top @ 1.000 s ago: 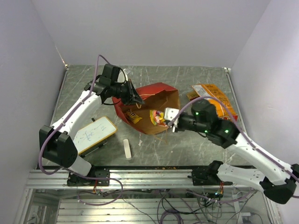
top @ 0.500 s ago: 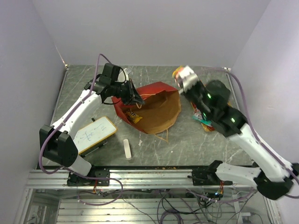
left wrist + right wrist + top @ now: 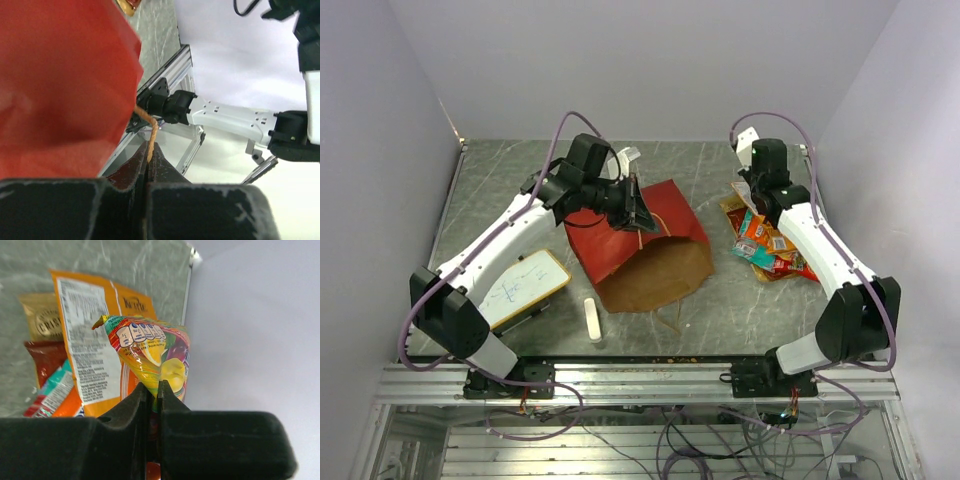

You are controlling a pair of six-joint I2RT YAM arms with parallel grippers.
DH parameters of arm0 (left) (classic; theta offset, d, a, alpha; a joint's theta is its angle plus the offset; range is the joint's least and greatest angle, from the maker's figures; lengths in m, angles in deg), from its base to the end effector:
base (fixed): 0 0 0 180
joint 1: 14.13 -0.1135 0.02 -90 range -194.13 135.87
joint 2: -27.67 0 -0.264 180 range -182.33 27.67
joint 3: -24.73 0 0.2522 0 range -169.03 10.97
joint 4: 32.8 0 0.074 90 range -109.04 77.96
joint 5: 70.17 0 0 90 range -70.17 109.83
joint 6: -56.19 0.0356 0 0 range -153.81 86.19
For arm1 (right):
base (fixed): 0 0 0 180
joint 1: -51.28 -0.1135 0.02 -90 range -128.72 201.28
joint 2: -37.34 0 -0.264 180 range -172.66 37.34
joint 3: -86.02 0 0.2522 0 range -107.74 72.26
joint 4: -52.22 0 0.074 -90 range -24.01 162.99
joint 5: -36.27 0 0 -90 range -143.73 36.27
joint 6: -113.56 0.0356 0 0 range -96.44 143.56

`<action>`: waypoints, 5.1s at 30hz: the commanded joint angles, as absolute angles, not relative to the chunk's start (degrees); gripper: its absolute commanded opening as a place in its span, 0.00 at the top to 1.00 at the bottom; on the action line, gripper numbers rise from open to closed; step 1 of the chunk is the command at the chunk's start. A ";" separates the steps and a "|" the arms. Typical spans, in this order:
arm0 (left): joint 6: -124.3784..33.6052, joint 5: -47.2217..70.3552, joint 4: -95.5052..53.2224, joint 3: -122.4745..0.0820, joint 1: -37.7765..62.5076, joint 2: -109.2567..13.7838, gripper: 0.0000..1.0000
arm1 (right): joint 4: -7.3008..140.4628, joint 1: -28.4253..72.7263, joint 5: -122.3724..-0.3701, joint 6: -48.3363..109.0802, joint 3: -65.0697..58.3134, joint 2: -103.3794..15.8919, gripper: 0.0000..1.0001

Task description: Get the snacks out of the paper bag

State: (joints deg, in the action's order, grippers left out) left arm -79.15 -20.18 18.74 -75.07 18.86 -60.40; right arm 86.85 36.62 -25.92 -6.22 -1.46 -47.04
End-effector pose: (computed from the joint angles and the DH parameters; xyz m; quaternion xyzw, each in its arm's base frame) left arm 0.2692 -0.2021 0.3638 0.0527 0.8616 -0.4919 0.1133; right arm 0.3292 0.0689 0.3347 -0.2117 0.8285 -0.2703 0.4424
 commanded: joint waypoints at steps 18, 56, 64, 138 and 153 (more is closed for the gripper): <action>-75.05 -12.25 30.89 -75.83 20.04 -55.21 0.93 | 77.55 40.24 -30.08 -0.37 10.49 -51.25 0.91; -81.16 -13.98 19.76 -72.79 19.90 -57.35 0.93 | 91.70 39.76 -72.33 7.59 8.11 -20.37 0.26; -82.30 -13.32 18.84 -72.33 19.70 -56.57 0.93 | 77.90 39.09 -101.53 6.59 26.43 -6.34 0.25; -73.66 -22.54 31.23 -81.51 13.90 -53.81 0.93 | -25.99 -7.46 -36.55 23.19 37.42 -82.78 0.18; -76.18 -21.94 28.92 -79.71 13.94 -53.36 0.93 | -2.05 -9.46 -30.86 24.42 23.80 -88.37 0.31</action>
